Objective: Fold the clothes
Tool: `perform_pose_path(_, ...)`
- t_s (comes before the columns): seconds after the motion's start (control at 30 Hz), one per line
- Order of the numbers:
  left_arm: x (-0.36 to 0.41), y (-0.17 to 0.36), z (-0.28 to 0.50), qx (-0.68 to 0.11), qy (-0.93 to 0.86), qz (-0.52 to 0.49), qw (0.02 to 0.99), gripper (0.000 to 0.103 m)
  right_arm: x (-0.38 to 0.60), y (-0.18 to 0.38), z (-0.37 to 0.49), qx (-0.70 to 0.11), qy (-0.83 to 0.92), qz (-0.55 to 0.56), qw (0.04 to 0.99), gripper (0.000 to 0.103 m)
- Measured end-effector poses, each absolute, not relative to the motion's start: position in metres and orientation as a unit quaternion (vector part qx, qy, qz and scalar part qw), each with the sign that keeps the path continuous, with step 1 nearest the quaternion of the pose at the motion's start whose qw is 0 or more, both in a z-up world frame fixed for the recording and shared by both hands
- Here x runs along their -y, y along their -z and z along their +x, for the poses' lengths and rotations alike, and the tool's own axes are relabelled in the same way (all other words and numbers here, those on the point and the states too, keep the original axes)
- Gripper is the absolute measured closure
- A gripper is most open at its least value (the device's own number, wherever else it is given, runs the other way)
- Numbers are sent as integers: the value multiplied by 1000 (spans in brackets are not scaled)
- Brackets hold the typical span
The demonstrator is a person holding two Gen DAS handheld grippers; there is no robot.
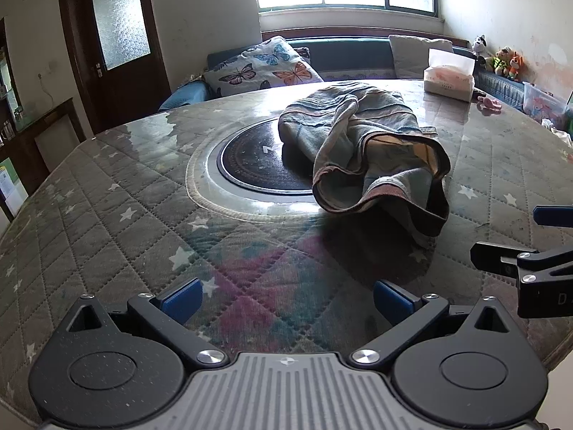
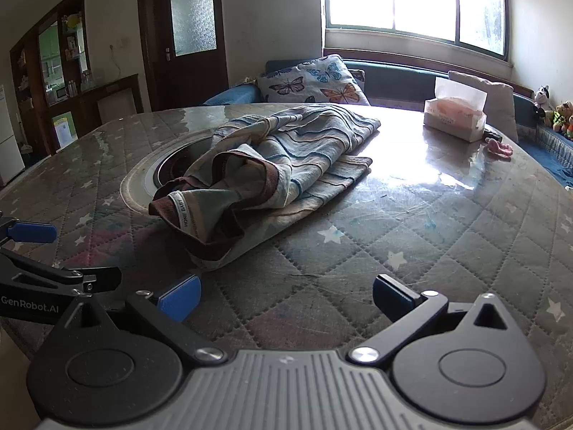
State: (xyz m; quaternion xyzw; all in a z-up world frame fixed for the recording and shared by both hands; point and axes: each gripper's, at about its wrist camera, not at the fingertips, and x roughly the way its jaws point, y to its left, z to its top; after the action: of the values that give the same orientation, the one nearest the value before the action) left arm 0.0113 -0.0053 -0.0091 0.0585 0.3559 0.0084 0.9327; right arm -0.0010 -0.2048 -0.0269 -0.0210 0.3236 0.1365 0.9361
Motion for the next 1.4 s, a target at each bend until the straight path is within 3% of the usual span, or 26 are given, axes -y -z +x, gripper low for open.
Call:
perform_pose_path(0.63, -16, -19, 61, -330, -28, 52, 942, 0, 214, 21, 32, -334, -140, -12, 932, 0)
perform_pose_path(1.03, 7, -38, 136, -306, 16, 84, 948, 4, 249, 8, 109, -345, -107, 37, 932, 1)
perform_pose_path(1.27, 31, -37, 188, -303, 54, 109, 945, 19, 264, 12, 160, -365, -94, 61, 924, 19)
perform_pose_path(1.4, 41, -27, 216, -322, 78, 117, 936, 30, 262, 19, 182, -374, -96, 56, 921, 38)
